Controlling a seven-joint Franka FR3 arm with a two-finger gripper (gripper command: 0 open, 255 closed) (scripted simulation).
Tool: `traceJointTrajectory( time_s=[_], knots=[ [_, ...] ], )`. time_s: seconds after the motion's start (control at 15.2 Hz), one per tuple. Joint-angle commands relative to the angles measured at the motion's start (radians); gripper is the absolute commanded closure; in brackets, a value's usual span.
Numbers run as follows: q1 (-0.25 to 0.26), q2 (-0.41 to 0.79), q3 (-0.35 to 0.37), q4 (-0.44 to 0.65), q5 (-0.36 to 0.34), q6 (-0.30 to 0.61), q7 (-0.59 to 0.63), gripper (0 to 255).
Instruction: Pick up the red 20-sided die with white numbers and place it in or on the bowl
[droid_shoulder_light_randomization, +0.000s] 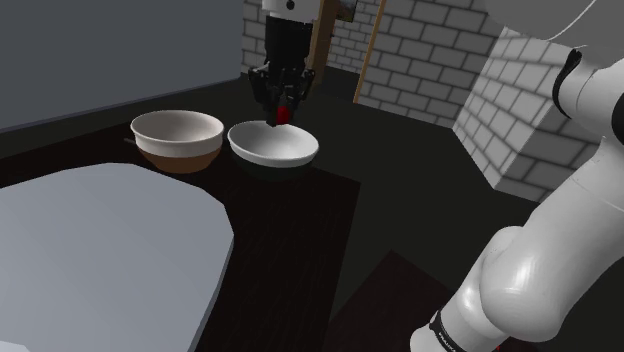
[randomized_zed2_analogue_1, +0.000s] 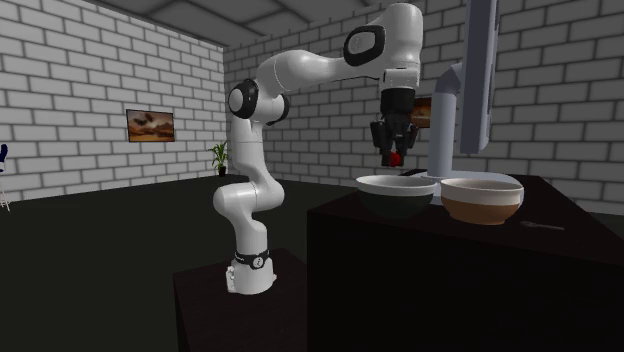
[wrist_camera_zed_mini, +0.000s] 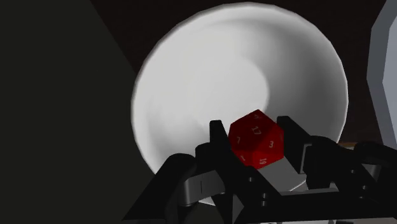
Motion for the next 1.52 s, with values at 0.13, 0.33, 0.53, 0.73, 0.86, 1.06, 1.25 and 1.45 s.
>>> traceJointTrajectory(
  time_s=[0.13,0.33,0.53,0.73,0.86,1.06,1.25,1.45],
  knots=[
    [-0.001,-0.014,-0.002,-0.068,0.004,0.055,-0.003,255],
    [-0.001,-0.021,-0.002,-0.099,0.006,0.08,-0.004,255],
    [-0.001,-0.021,-0.002,-0.099,0.006,0.08,-0.004,255],
    [-0.001,-0.021,-0.002,-0.099,0.006,0.08,-0.004,255],
    [-0.001,-0.021,-0.002,-0.099,0.006,0.08,-0.004,0],
    [-0.001,-0.021,-0.002,-0.099,0.006,0.08,-0.004,0],
    [0.001,0.001,0.001,-0.007,0.0,0.009,0.002,0],
    [0.003,0.027,0.005,0.084,-0.009,-0.058,0.008,0]
  ],
)
